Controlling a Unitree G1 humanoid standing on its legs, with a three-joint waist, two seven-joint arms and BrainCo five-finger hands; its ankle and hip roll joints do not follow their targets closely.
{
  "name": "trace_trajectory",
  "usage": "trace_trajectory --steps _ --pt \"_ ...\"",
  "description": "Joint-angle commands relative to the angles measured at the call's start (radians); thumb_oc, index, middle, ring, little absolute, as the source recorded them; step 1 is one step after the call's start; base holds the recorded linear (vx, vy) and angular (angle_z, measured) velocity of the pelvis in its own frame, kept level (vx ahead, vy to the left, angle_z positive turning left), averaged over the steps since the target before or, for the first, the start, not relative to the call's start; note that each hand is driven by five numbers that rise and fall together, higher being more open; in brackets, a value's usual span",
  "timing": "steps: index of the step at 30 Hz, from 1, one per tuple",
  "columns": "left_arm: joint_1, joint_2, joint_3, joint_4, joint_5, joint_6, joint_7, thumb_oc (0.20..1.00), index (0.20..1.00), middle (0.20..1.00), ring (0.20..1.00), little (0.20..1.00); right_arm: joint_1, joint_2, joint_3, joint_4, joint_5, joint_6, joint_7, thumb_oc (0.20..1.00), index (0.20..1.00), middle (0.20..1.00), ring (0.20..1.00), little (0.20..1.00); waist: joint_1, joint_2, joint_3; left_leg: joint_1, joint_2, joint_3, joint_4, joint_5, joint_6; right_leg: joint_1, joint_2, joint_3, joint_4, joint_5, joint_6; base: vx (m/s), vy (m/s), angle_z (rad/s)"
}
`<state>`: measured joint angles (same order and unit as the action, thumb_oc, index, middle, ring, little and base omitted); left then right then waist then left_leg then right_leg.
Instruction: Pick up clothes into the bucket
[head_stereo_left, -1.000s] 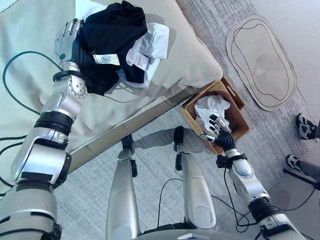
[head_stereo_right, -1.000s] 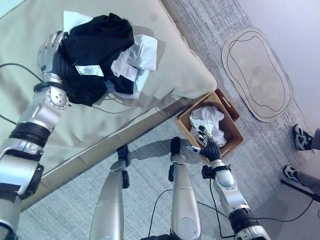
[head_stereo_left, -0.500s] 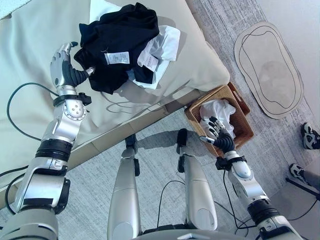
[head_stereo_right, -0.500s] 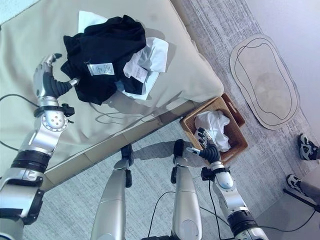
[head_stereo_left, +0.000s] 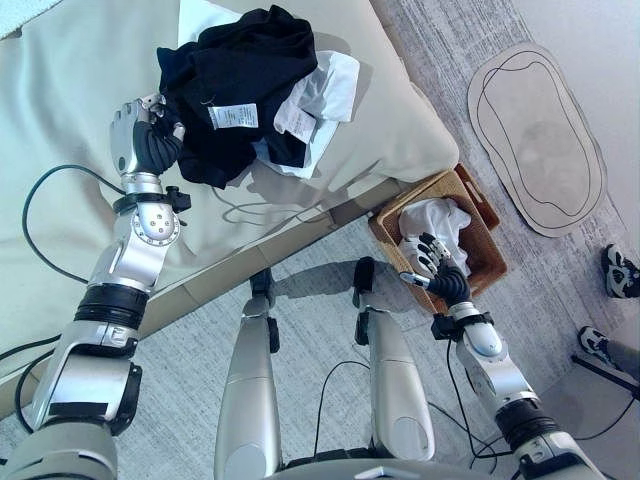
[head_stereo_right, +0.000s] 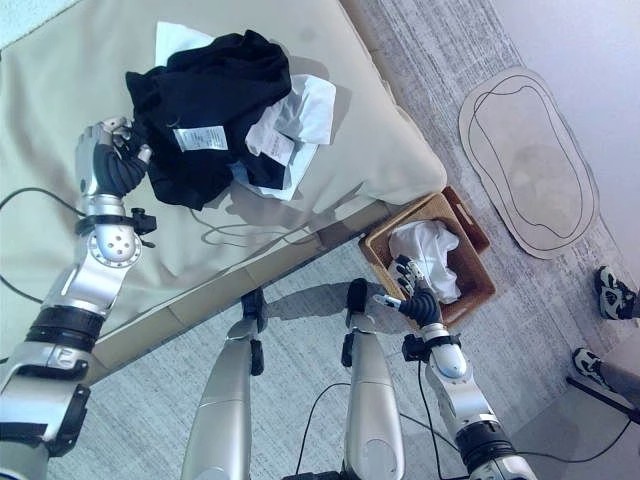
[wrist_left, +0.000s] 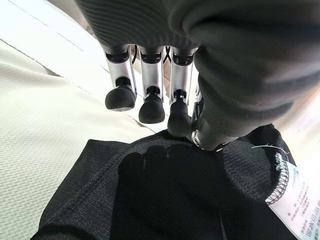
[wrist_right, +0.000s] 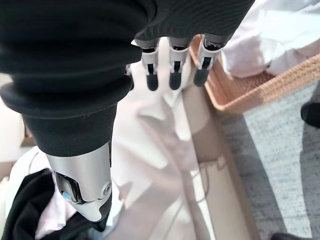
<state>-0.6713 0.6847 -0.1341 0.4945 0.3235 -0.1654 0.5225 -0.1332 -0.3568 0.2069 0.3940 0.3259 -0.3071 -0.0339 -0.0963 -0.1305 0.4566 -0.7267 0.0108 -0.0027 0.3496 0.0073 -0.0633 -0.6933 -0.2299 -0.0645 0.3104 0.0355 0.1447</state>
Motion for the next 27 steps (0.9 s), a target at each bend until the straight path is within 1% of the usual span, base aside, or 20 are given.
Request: trace_trajectory --steps 1,3,4,9,15,16,22,27 --pt "0.003 -0.01 0.01 0.023 0.024 -0.044 0.032 0.2 0.2 0.2 0.2 0.2 0.064 -0.021 -0.027 -0.039 0.008 -0.061 -0.019 1.0 1.0 1.0 1.0 1.0 -0.016 0.029 -0.083 -0.008 -0.028 0.0 0.019 -0.033 0.049 0.012 0.002 -0.022 -0.067 0.081 0.008 0.0 0.0 0.0" --pt "0.003 -0.012 0.01 0.022 0.027 -0.043 0.033 0.2 0.2 0.2 0.2 0.2 0.065 -0.02 -0.028 -0.039 0.009 -0.061 -0.019 1.0 1.0 1.0 1.0 1.0 -0.016 0.029 -0.082 -0.007 -0.028 -0.001 0.017 -0.033 0.05 0.012 0.002 -0.022 -0.068 0.081 0.008 0.0 0.0 0.0" --pt "-0.004 -0.011 0.007 0.027 0.041 -0.036 0.04 1.0 1.0 1.0 1.0 1.0 0.062 -0.019 -0.027 -0.039 0.01 -0.062 -0.019 1.0 1.0 1.0 1.0 1.0 -0.016 0.028 -0.081 -0.009 -0.028 0.0 0.017 -0.032 0.049 0.01 0.001 -0.022 -0.068 0.082 0.009 0.0 0.0 0.0" --pt "-0.025 -0.011 -0.01 0.044 0.069 -0.015 0.045 1.0 1.0 1.0 1.0 1.0 0.061 -0.02 -0.023 -0.04 0.01 -0.063 -0.02 1.0 1.0 1.0 1.0 1.0 -0.02 0.025 -0.08 -0.012 -0.028 0.0 0.023 -0.035 0.05 0.009 0.001 -0.021 -0.067 0.083 0.009 0.0 0.0 0.0" --pt "-0.053 0.003 -0.035 0.082 0.112 0.014 0.074 1.0 1.0 1.0 1.0 1.0 0.058 -0.026 -0.014 -0.051 0.017 -0.064 -0.018 1.0 1.0 1.0 1.0 1.0 -0.026 0.018 -0.076 -0.031 -0.029 0.002 0.052 -0.047 0.054 -0.011 0.006 -0.012 -0.043 0.076 0.008 0.0 0.0 0.0" --pt "-0.074 0.01 -0.051 0.101 0.124 0.026 0.083 1.0 1.0 1.0 1.0 1.0 0.056 -0.029 -0.008 -0.057 0.02 -0.065 -0.018 1.0 1.0 1.0 1.0 1.0 -0.03 0.014 -0.071 -0.046 -0.029 0.003 0.077 -0.055 0.055 -0.028 0.008 -0.006 -0.019 0.068 0.007 0.0 0.0 0.0" --pt "-0.127 0.022 -0.084 0.139 0.149 0.046 0.119 1.0 1.0 1.0 1.0 1.0 0.047 -0.045 -0.001 -0.088 0.028 -0.079 -0.024 1.0 1.0 1.0 1.0 1.0 -0.042 0.01 -0.053 -0.111 -0.03 0.005 0.158 -0.082 0.06 -0.092 0.015 0.007 0.056 0.043 0.001 0.0 0.0 0.0" --pt "-0.172 0.037 -0.109 0.161 0.15 0.055 0.121 1.0 1.0 1.0 1.0 1.0 0.04 -0.054 -0.01 -0.106 0.039 -0.084 -0.032 1.0 1.0 1.0 1.0 1.0 -0.051 0.008 -0.038 -0.174 -0.023 0.006 0.212 -0.093 0.062 -0.156 0.021 0.014 0.108 0.034 -0.003 -0.02 0.003 -0.05"
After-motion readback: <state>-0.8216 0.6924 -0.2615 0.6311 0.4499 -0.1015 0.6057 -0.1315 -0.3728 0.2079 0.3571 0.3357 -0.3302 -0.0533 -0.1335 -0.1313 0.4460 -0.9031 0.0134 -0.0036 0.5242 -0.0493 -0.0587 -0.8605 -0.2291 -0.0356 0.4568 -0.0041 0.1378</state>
